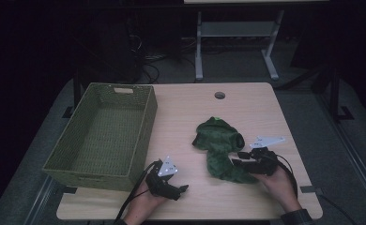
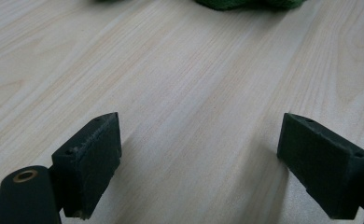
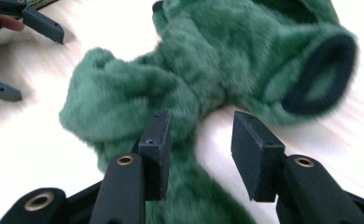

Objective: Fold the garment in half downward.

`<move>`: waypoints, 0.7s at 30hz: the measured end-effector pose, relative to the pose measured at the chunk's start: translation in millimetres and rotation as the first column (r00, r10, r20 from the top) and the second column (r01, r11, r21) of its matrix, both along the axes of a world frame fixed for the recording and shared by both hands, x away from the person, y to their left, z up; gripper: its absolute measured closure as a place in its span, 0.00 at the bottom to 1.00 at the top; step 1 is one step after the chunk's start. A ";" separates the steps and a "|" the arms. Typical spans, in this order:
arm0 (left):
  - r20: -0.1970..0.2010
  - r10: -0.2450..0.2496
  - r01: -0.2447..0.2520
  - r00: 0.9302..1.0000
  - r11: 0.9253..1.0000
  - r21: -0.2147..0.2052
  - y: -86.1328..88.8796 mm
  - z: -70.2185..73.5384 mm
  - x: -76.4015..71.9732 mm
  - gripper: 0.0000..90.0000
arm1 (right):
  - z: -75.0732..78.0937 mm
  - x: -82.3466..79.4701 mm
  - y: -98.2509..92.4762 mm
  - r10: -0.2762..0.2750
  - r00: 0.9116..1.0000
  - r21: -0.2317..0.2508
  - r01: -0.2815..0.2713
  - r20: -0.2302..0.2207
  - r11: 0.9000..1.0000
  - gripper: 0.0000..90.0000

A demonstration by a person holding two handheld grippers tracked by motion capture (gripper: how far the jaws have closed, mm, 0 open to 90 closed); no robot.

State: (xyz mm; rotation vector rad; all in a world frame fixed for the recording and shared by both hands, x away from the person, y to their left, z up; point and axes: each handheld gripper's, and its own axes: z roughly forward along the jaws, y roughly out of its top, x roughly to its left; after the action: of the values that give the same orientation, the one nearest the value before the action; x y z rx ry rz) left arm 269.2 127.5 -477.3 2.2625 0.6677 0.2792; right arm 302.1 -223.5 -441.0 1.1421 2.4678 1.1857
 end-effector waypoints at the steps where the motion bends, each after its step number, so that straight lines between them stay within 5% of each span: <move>1: 0.000 0.000 0.000 1.000 1.000 -0.001 0.0 -0.1 0.0 0.14 | -0.5 -2.0 -3.9 -0.005 1.000 -0.006 0.005 0.000 1.000 0.63; 21: 0.002 0.001 -0.001 1.000 1.000 -0.001 -0.1 -0.2 -0.1 0.14 | -11.4 -51.4 -65.1 -0.078 0.997 -0.001 0.078 0.006 0.997 0.61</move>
State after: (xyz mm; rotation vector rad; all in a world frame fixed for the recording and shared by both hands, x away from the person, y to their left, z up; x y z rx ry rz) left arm 269.1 127.4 -477.5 2.2606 0.6685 0.2812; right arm 250.7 -288.6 -452.3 1.2203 2.3957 1.1647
